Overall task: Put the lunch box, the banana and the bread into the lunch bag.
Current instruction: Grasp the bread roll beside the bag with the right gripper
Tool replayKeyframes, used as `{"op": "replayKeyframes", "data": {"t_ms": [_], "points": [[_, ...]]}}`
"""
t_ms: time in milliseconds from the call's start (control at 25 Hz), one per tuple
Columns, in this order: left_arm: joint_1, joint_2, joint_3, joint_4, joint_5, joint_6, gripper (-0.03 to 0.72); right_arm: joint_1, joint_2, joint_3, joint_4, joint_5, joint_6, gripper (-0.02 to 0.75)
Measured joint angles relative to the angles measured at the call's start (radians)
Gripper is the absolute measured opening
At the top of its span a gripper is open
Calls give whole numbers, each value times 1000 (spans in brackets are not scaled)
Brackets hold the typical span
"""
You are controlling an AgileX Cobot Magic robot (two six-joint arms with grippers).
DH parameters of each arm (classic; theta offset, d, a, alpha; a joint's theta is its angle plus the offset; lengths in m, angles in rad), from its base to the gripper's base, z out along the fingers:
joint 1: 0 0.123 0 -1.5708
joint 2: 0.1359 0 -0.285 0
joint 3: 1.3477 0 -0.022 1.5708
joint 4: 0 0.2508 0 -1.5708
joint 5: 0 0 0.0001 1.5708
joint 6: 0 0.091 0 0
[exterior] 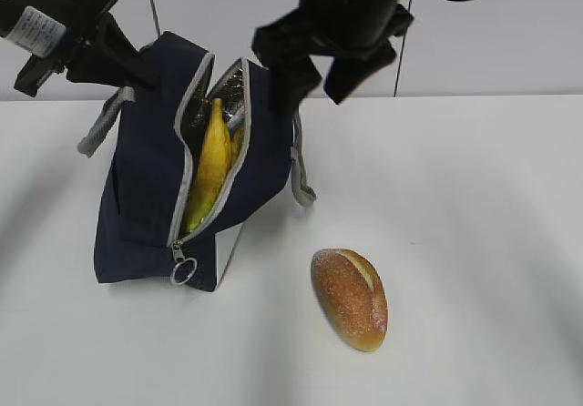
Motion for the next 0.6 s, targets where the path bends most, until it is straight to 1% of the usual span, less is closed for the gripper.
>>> {"op": "replayKeyframes", "data": {"t_ms": [120, 240, 440, 600], "points": [[0, 0, 0, 0, 0, 0, -3, -1, -85, 166, -46, 0, -2, 543], [0, 0, 0, 0, 0, 0, -3, -1, -162, 319, -51, -11, -4, 543], [0, 0, 0, 0, 1, 0, -3, -1, -250, 558, 17, -187, -2, 544], [0, 0, 0, 0, 1, 0, -3, -1, -260, 686, 59, -313, -2, 568]]}}
